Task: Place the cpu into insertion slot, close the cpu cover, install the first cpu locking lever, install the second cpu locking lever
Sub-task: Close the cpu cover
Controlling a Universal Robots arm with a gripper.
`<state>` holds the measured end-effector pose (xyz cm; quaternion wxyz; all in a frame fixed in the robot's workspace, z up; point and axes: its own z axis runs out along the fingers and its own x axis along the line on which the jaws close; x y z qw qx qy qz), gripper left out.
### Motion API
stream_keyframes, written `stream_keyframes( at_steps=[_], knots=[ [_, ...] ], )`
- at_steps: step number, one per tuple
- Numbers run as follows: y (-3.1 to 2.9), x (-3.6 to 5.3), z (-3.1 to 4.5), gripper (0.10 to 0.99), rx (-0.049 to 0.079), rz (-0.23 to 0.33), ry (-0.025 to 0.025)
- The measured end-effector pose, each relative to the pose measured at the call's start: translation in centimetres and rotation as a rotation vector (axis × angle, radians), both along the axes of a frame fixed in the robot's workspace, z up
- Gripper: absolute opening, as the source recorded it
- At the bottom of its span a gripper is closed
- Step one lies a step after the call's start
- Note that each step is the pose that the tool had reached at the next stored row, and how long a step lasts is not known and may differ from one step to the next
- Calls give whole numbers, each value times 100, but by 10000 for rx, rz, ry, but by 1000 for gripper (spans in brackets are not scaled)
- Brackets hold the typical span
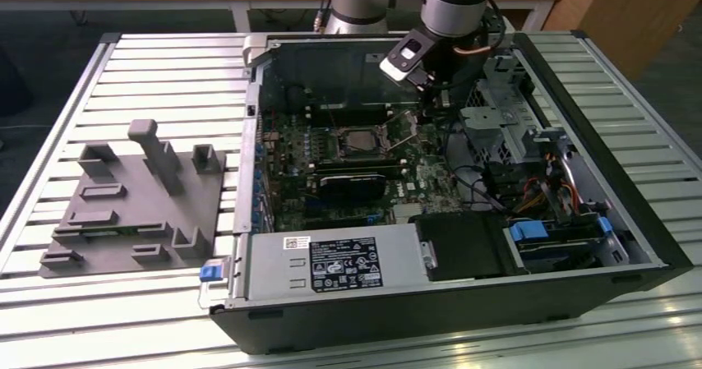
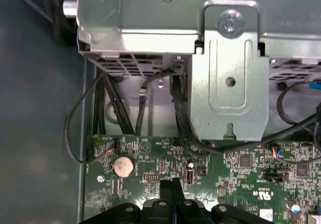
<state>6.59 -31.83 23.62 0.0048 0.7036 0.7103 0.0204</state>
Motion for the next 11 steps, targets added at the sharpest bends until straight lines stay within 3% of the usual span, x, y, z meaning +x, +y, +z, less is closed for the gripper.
stream_keyframes(
  at_steps=[11],
  knots=[
    [0,-154,34,106,2,-1,1]
  ],
)
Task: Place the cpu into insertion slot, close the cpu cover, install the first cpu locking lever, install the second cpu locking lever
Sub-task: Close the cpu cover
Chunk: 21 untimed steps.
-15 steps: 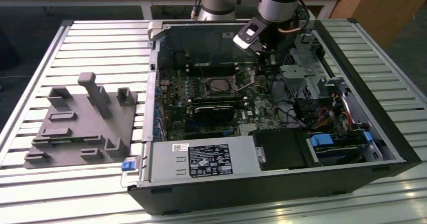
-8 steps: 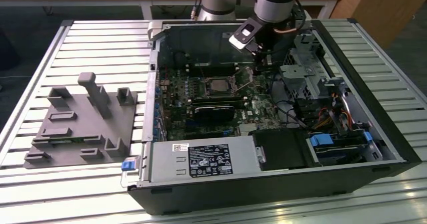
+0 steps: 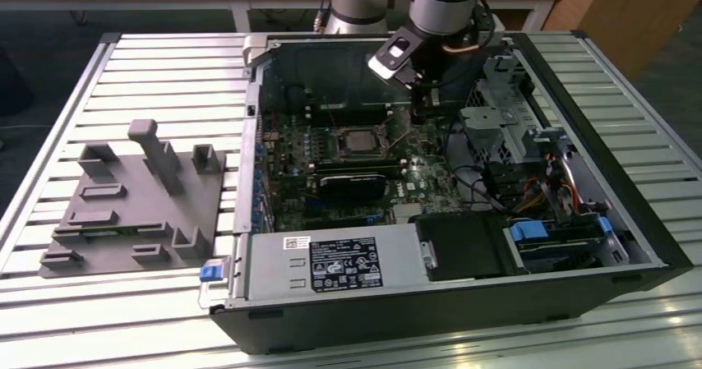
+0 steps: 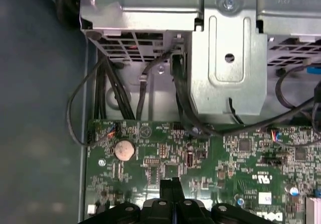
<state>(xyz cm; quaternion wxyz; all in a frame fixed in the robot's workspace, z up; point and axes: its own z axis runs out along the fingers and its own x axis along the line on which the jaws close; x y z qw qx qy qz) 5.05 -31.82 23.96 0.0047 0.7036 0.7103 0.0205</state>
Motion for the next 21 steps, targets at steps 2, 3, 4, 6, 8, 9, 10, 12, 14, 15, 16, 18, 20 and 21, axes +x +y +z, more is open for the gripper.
stream_keyframes(
  at_steps=[2,3,4,6,8,9,10,12,14,15,16,18,20,21],
  knots=[
    [0,-24,11,106,1,0,1],
    [1,-40,12,106,1,0,1],
    [0,-60,12,106,0,1,1],
    [0,-95,13,106,-1,-1,2],
    [0,-129,12,106,0,0,1],
    [0,-144,12,106,0,1,2],
    [0,-158,12,106,1,0,1],
    [0,-182,12,106,1,-1,1],
    [0,-203,12,106,1,-1,2],
    [0,-214,12,106,1,0,1],
    [0,-221,11,106,1,-1,1],
    [0,-239,11,106,0,1,2],
    [0,-267,10,106,1,0,1],
    [0,-278,10,106,0,-1,2]
  ],
)
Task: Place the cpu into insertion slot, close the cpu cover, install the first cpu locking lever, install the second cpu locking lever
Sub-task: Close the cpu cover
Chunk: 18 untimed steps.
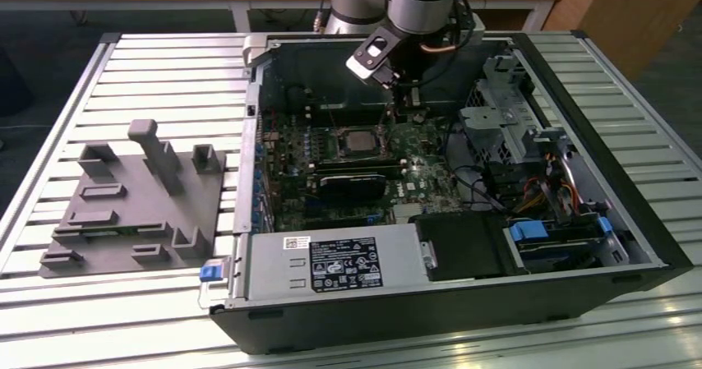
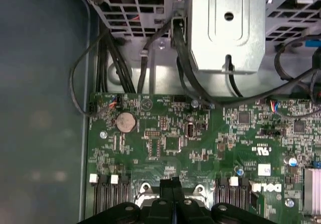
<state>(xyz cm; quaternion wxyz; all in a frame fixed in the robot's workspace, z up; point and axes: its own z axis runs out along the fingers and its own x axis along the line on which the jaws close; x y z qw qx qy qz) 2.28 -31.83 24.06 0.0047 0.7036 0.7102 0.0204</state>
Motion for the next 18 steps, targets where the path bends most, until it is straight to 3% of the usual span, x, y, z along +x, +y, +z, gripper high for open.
stream_keyframes(
  at_steps=[18],
  knots=[
    [1,-210,-17,106,2,0,-1]
  ],
)
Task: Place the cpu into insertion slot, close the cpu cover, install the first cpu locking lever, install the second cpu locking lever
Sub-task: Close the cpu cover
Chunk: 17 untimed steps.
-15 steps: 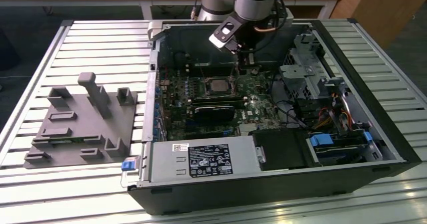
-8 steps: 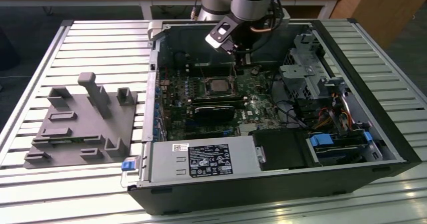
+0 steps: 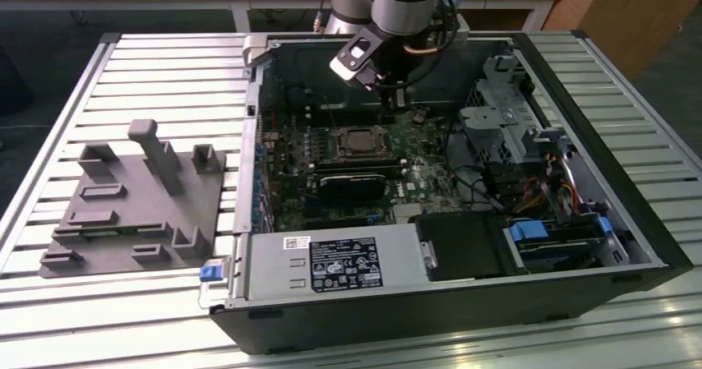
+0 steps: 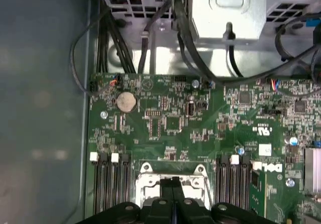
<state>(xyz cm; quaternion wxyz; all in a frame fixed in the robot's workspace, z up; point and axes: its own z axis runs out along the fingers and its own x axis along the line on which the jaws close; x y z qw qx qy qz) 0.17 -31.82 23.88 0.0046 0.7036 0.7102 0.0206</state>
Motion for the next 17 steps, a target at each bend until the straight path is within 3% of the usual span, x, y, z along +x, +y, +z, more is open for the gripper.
stream_keyframes(
  at_steps=[10,17],
  knots=[
    [-2,-169,-48,106,-3,0,1],
    [-2,-220,-50,106,-2,0,1]
  ],
)
